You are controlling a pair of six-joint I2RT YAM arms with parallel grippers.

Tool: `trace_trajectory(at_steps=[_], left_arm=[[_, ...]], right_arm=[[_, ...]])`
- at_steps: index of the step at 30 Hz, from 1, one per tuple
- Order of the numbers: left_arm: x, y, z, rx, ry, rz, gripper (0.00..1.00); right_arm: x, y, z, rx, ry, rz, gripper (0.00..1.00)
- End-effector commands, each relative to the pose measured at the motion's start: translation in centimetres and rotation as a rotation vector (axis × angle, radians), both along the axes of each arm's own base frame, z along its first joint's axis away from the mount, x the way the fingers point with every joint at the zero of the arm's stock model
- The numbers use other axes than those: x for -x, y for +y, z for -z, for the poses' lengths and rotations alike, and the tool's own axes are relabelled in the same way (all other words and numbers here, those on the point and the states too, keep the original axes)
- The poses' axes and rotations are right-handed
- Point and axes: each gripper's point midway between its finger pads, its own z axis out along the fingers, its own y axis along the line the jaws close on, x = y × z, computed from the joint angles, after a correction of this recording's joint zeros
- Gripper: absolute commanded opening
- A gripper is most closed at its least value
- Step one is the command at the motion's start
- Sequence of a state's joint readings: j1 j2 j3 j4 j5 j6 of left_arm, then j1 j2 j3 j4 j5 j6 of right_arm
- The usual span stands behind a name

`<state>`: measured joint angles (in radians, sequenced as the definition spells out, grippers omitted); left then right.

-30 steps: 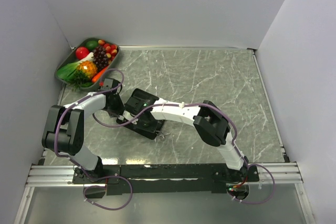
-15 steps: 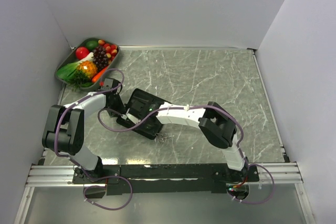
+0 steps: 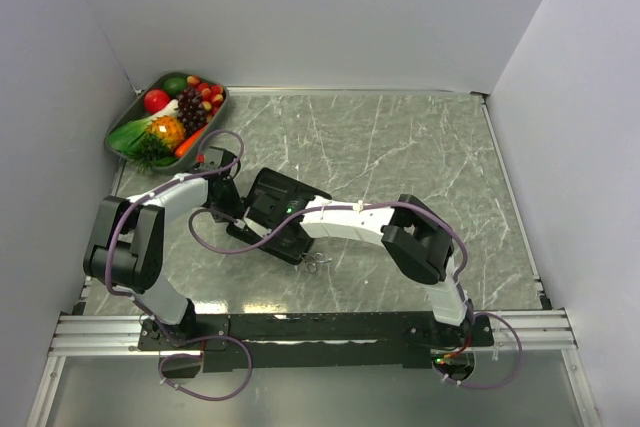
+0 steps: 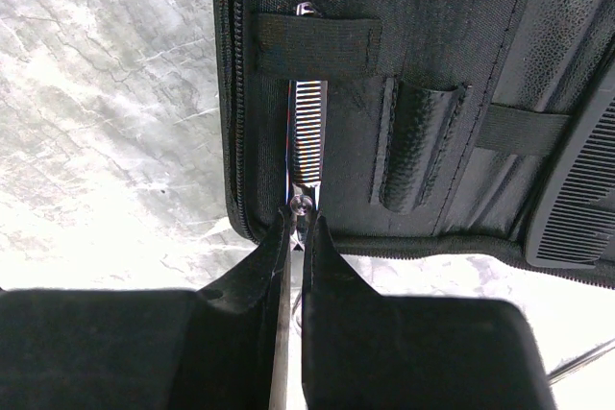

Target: Sort the hair-cutting tools

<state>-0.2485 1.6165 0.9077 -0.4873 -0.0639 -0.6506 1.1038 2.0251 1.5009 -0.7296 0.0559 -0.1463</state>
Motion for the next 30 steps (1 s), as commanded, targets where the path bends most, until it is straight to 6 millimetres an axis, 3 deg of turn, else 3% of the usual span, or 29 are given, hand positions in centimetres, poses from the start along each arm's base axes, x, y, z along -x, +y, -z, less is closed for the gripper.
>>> trace_trajectory(at_steps=[1, 8, 17, 19, 24, 30], left_arm=[[3.7, -2.1, 2.6, 0.052, 0.159, 0.032, 0.38], [4.0, -2.3, 2.8, 0.042, 0.166, 0.04, 0.38], [4.2, -2.4, 2.8, 0.036, 0.171, 0.046, 0.38], [4.1, -2.4, 2.7, 0.035, 0.169, 0.046, 0.38], [4.2, -2.4, 2.7, 0.036, 0.164, 0.041, 0.38], [4.0, -2.7, 2.8, 0.05, 0.16, 0.034, 0.38]], right_arm=[[-1.2, 1.5, -2.8, -0.096, -0.067, 0.012, 0.0], [-1.8, 5.2, -2.4, -0.241, -0.062, 0.016, 0.0], [-3.5, 8.6, -4.3, -0.367, -0.141, -0.029, 0.0], [-3.5, 8.3, -4.3, -0.359, -0.142, -0.035, 0.0], [-2.6, 5.1, -3.3, -0.253, -0.133, -0.046, 0.0], [-1.8, 1.8, -3.7, -0.167, -0.134, -0.058, 0.0]])
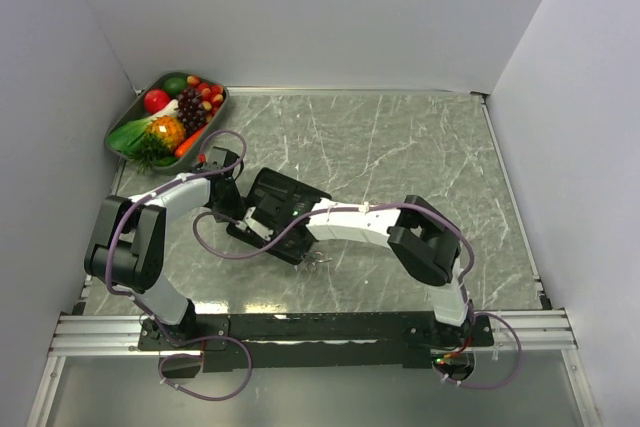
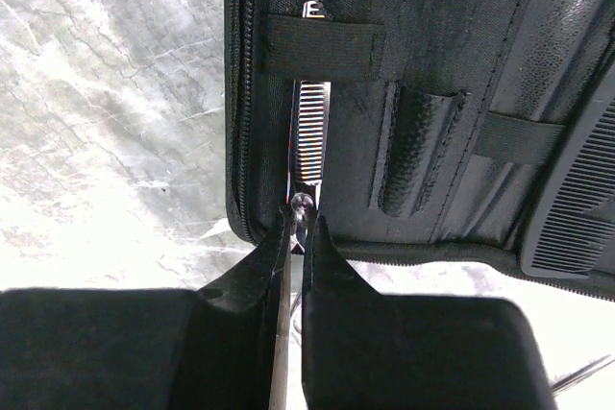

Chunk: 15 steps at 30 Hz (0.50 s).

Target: Sort the hair-cutting tools

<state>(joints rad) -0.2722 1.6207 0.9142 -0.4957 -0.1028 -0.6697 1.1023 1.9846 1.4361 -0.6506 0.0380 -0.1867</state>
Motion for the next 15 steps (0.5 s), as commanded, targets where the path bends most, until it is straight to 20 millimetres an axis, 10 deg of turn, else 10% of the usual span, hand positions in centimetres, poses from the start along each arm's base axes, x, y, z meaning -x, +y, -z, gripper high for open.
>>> trace_trajectory(at_steps=[1, 15], left_arm=[[3.9, -2.6, 2.8, 0.082, 0.164, 0.04, 0.38], [3.0, -3.7, 2.9, 0.098, 0.156, 0.048, 0.38]], right_arm=[[-1.8, 1.3, -4.1, -0.128, -0.117, -0.009, 0.0], [-1.5, -0.6, -4.5, -0.103, -0.11, 0.018, 0.0]])
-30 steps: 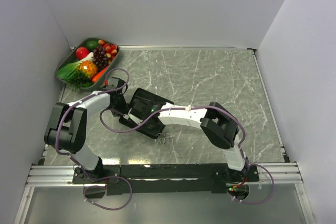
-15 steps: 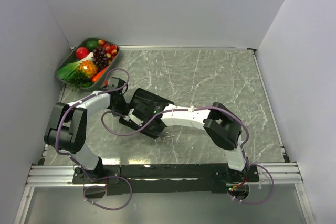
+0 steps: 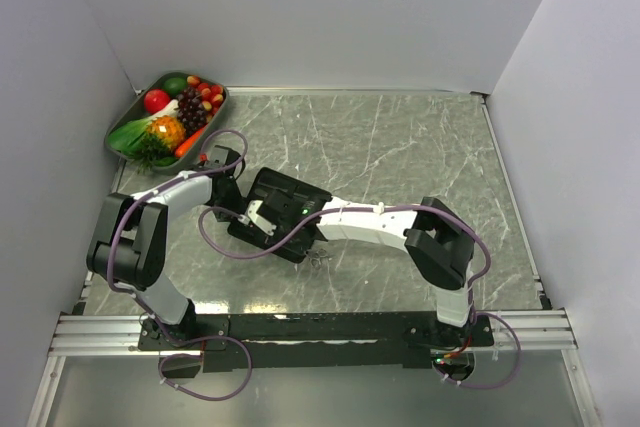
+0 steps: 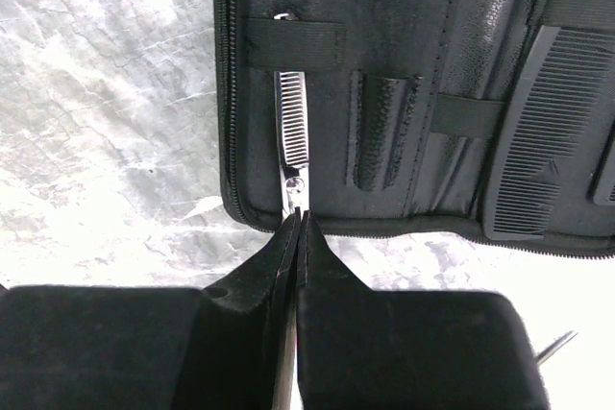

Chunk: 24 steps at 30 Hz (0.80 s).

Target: Sort the hair-cutting tools

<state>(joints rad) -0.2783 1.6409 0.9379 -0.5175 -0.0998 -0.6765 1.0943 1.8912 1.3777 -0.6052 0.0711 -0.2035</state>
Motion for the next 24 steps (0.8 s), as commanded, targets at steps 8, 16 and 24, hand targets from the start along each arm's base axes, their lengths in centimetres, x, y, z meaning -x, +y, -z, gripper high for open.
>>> trace_trajectory(at_steps=[8, 16, 24], left_arm=[[2.9, -3.7, 2.8, 0.098, 0.138, 0.052, 0.38], [3.3, -3.5, 3.1, 0.093, 0.146, 0.054, 0.38], [3.3, -3.6, 3.2, 0.093, 0.151, 0.061, 0.38]], right_arm=[[-0.4, -0.1, -1.9, -0.047, -0.008, 0.02, 0.2], [1.3, -1.3, -0.6, -0.034, 0.094, -0.004, 0.34], [1.1, -1.2, 0.8, -0.033, 0.138, 0.001, 0.36]])
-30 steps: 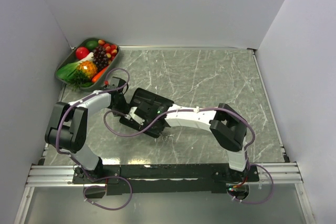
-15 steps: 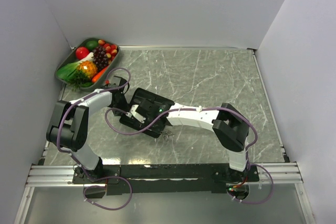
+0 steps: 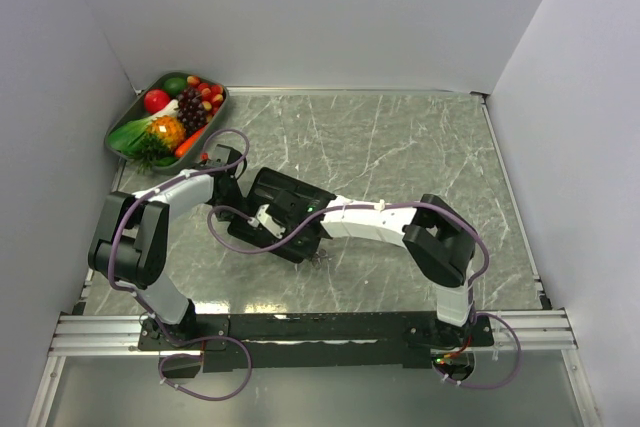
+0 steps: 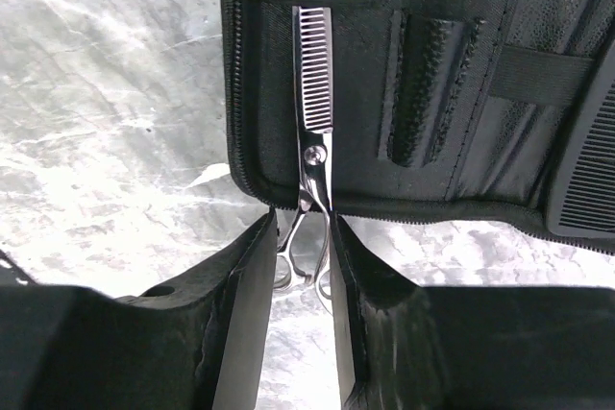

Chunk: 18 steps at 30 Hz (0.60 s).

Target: Sort the hair-cutting tools

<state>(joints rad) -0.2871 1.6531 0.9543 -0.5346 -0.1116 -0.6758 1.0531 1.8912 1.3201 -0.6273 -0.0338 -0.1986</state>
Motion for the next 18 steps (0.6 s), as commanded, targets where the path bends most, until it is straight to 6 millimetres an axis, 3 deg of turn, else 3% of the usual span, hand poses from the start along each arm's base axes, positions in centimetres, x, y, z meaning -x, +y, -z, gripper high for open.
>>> trace_trajectory(at_steps=[1, 10, 18], left_arm=[[3.3, -3.5, 3.1, 0.107, 0.142, 0.055, 0.38], [3.3, -3.4, 3.1, 0.104, 0.14, 0.056, 0.38], [3.4, -3.3, 3.1, 0.097, 0.143, 0.057, 0.38]], right_arm=[[-0.2, 1.1, -1.2, -0.059, 0.019, -0.006, 0.37], [-1.7, 2.2, -1.8, -0.058, -0.033, -0.008, 0.45], [-3.3, 3.0, -2.0, -0.054, -0.063, -0.001, 0.44]])
